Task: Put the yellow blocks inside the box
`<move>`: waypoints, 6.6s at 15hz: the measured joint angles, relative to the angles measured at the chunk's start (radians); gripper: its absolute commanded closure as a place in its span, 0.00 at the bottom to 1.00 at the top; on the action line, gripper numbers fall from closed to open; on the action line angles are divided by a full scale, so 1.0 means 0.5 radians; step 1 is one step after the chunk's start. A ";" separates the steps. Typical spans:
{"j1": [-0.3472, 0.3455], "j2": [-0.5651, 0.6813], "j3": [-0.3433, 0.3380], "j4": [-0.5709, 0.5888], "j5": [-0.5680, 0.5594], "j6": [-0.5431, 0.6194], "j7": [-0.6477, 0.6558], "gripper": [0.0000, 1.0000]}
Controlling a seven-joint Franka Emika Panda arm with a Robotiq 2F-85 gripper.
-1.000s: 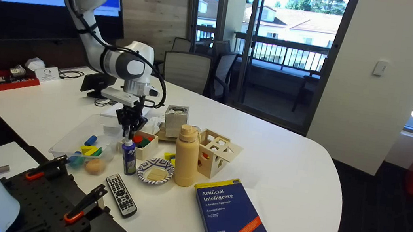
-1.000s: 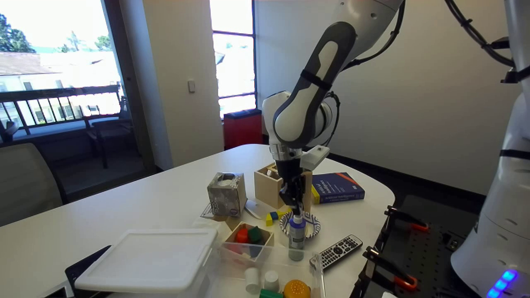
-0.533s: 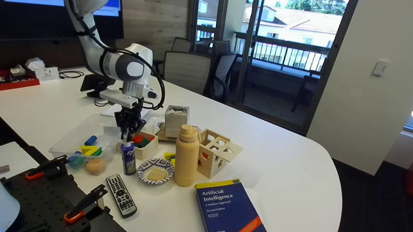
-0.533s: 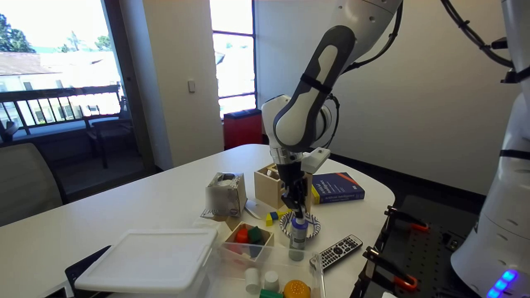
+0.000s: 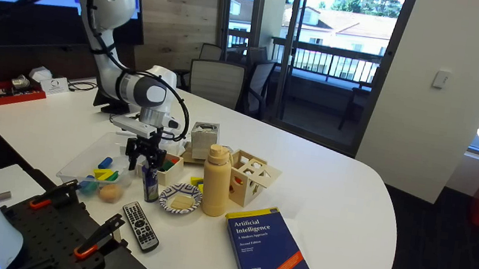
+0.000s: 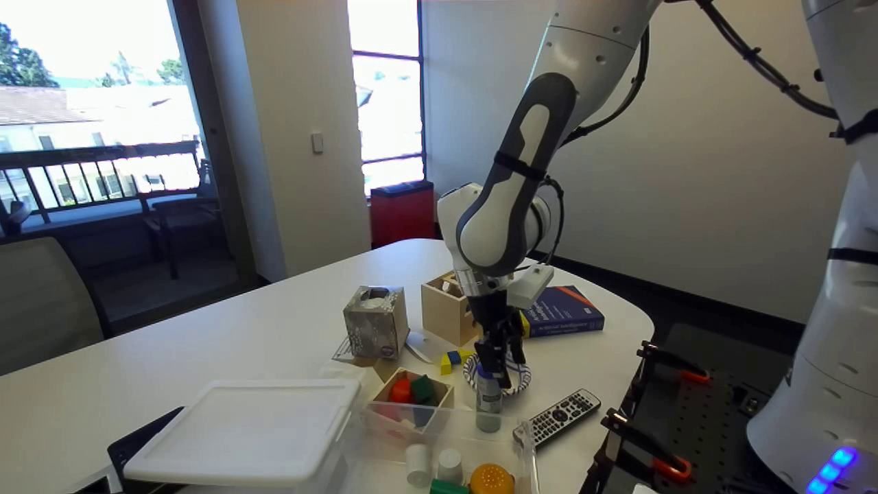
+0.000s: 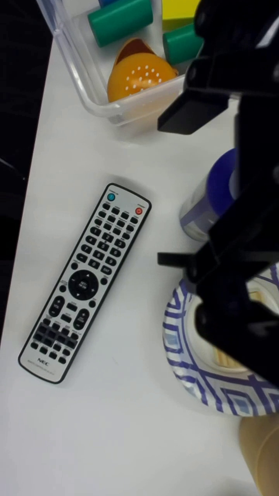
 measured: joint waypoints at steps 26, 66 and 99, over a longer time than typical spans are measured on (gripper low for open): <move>-0.284 -0.315 0.097 0.010 0.827 0.362 -0.437 0.00; 0.270 0.989 -0.428 1.044 0.431 0.729 1.015 0.00; 0.247 0.901 -0.432 1.157 0.435 0.535 1.020 0.94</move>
